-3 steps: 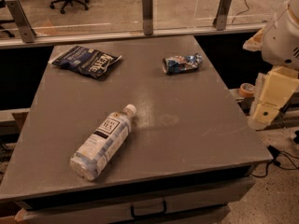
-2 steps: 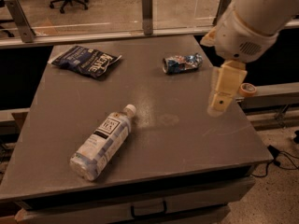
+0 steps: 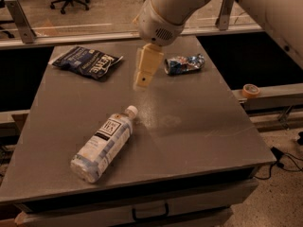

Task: Pick blue chip bag

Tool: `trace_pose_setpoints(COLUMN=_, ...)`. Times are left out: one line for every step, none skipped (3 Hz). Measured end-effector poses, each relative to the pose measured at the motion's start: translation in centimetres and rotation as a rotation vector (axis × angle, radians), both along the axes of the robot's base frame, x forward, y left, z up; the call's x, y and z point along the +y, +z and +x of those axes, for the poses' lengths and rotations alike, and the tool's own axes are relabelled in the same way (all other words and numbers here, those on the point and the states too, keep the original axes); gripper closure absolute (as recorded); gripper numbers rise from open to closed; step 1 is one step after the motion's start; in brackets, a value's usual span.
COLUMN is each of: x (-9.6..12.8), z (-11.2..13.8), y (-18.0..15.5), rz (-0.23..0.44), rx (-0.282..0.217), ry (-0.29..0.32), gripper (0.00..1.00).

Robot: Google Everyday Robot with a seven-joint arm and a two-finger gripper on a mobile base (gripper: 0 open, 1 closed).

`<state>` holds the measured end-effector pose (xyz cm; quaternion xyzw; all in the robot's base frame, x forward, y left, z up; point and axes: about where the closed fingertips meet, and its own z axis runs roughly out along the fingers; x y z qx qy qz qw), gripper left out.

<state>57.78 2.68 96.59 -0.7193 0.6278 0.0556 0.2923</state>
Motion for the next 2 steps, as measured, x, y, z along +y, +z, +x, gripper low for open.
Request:
trace_pose_setpoints(x=0.0, z=0.0, y=0.0, rz=0.0, rx=0.0, ry=-0.001, gripper=0.0)
trace_pose_setpoints(x=0.3, z=1.3, y=-0.6, rz=0.027, rx=-0.007, ry=-0.036, gripper=0.0)
